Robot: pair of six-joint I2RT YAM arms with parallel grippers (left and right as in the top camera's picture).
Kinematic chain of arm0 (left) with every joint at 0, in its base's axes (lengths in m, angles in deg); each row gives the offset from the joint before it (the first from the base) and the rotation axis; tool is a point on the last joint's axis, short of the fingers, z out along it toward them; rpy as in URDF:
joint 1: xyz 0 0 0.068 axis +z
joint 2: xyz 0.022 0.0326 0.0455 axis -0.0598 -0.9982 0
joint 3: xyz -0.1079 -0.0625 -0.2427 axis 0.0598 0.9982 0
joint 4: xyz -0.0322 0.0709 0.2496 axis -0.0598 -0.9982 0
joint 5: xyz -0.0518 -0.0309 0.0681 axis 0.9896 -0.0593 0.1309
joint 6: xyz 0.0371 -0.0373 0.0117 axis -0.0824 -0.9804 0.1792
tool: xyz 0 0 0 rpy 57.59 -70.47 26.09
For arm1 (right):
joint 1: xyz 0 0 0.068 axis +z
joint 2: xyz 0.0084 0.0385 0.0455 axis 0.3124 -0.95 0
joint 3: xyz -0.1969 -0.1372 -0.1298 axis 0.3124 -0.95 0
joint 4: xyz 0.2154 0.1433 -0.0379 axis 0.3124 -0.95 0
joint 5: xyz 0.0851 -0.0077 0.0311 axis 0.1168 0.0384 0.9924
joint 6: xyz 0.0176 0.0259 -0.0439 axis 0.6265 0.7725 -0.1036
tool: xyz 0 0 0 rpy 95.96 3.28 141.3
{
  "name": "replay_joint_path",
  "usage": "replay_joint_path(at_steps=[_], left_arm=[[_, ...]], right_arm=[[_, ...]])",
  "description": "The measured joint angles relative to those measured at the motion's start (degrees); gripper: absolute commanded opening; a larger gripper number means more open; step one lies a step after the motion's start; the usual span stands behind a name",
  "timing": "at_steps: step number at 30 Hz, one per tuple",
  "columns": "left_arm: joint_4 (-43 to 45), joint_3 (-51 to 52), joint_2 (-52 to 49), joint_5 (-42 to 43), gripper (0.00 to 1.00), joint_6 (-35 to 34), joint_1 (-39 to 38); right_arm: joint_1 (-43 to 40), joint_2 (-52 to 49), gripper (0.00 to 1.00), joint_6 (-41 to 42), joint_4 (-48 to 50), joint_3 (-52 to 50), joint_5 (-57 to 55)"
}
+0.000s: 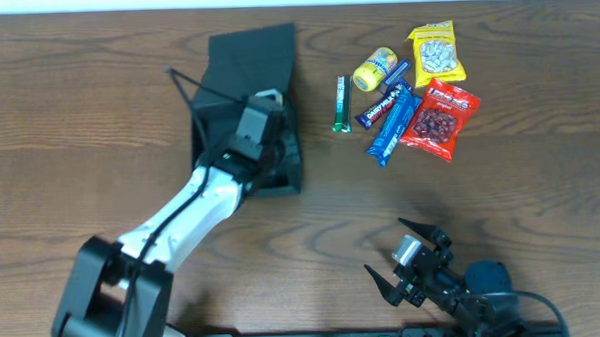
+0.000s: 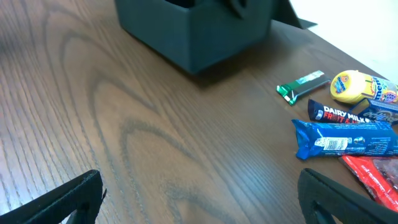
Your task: Pack container
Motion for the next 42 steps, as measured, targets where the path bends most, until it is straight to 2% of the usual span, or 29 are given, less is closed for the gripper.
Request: replay_joint_path(at_steps=[8, 17, 18, 19, 20, 21, 23, 28, 31, 36, 42], left_arm=[[-6.4, -11.5, -9.6, -1.4, 0.05, -1.5, -4.6], [-6.1, -12.8, -11.2, -2.4, 0.06, -1.5, -4.7], [-6.1, -12.8, -11.2, -2.4, 0.12, -1.5, -4.7], [-6.2, -12.8, -11.2, -2.5, 0.38, -1.1, -4.8], [-6.1, -12.8, -11.2, -2.2, 0.69, -0.4, -4.9], [-6.0, -12.8, -11.2, -1.7, 0.89, -0.2, -5.1], [-6.1, -12.9, -11.2, -0.4, 0.97, 0.8, -5.5], [-11.7, -14.6, -11.2, 1.8, 0.95, 3.8, -6.0], [-16.1, -16.9, -10.5, 0.2, 0.95, 6.1, -6.0], [-23.5, -19.6, -2.2, -7.8, 0.95, 9.3, -6.0], [-34.0, -22.8, 10.1, -21.7, 0.95, 15.1, -4.9]], right_arm=[[0.0, 0.0, 0.99, 0.0, 0.0, 0.0, 0.0], [0.0, 0.0, 0.99, 0.0, 0.0, 0.0, 0.0], [0.0, 0.0, 0.99, 0.0, 0.0, 0.0, 0.0], [0.0, 0.0, 0.99, 0.0, 0.0, 0.0, 0.0], [0.0, 0.0, 0.99, 0.0, 0.0, 0.0, 0.0], [0.0, 0.0, 0.99, 0.0, 0.0, 0.0, 0.0], [0.0, 0.0, 0.99, 0.0, 0.0, 0.0, 0.0], [0.0, 0.0, 0.99, 0.0, 0.0, 0.0, 0.0], [0.0, 0.0, 0.99, 0.0, 0.0, 0.0, 0.0], [0.0, 0.0, 0.99, 0.0, 0.0, 0.0, 0.0], [0.0, 0.0, 0.99, 0.0, 0.0, 0.0, 0.0]])
